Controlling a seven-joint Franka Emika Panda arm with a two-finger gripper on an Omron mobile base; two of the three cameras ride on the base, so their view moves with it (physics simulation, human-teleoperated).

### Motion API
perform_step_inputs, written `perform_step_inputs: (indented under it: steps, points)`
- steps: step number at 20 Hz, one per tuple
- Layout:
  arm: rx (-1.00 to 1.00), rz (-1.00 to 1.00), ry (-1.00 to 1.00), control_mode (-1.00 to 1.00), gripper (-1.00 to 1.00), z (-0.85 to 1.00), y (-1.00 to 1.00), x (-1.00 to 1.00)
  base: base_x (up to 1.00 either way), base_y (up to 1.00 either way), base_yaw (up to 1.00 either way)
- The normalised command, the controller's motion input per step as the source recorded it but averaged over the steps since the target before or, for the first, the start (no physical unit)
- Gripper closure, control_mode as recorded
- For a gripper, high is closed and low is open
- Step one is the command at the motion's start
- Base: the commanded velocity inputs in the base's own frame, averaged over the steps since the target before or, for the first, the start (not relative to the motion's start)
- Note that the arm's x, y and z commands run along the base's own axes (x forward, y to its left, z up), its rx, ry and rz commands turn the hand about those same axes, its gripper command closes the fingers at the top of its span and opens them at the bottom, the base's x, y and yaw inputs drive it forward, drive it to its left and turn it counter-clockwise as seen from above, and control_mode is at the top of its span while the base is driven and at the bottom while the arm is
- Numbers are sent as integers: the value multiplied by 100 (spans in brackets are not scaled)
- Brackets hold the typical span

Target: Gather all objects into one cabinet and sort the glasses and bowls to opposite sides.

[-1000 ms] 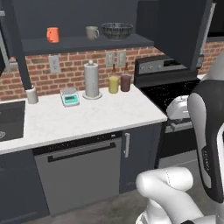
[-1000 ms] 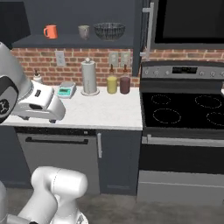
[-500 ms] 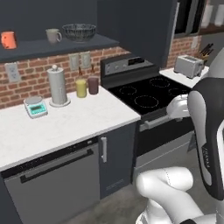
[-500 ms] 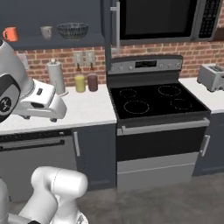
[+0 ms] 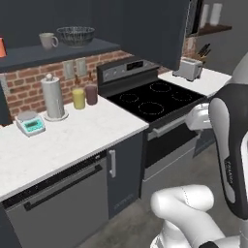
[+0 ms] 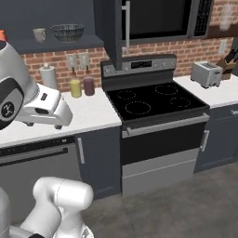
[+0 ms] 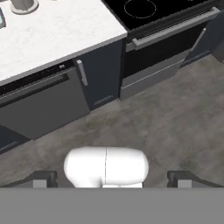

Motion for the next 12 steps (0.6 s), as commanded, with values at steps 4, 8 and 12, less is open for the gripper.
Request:
perform_step_inputs:
  steps: [4, 8, 12]
  points:
    - [0, 0, 0, 100, -100, 0, 0, 0, -42, 100, 0]
    - [0, 0, 0, 100, -100, 0, 0, 0, -46, 100, 0]
    - [0, 0, 0, 100, -100, 0, 0, 0, -39, 100, 0]
